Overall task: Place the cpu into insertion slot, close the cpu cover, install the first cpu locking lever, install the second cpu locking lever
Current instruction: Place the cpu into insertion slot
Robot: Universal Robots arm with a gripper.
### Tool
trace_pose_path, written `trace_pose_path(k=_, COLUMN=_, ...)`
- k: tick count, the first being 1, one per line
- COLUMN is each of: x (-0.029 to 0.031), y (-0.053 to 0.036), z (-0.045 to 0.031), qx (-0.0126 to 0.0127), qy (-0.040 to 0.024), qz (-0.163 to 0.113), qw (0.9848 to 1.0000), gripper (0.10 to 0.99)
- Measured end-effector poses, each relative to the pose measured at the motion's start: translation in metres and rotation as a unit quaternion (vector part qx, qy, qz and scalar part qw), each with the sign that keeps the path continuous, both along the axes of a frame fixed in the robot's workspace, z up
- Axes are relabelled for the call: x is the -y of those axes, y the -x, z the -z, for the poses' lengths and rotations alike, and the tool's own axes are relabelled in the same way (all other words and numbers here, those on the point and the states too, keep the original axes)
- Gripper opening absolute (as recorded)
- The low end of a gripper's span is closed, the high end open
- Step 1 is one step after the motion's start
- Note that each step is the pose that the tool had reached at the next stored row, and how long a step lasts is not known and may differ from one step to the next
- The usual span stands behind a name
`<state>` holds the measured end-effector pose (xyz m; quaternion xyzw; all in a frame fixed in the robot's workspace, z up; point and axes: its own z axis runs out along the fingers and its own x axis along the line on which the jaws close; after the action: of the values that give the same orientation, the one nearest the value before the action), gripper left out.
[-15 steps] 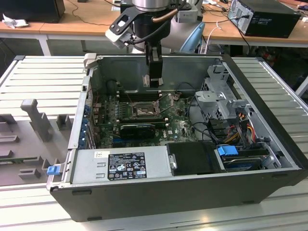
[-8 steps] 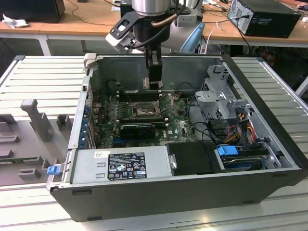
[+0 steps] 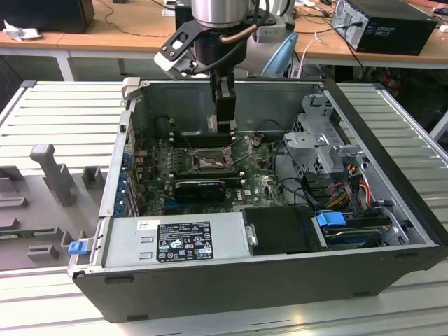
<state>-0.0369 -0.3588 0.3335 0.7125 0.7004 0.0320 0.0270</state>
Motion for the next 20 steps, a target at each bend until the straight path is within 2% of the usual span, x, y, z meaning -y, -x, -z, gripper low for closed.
trace_pose_path(k=7, x=0.0000, y=0.0000, z=0.0058, qx=0.0000, qy=0.0000, qz=0.000, qw=1.0000, gripper=0.533)
trace_pose_path(k=16, x=0.0000, y=0.0000, z=0.0203, qx=0.0000, qy=-0.0002, qz=0.000, qw=1.0000, gripper=0.533)
trace_pose_path(k=20, x=-0.0001, y=0.0006, z=0.0315, qx=0.0000, qy=-0.0006, qz=0.000, qw=1.0000, gripper=0.533)
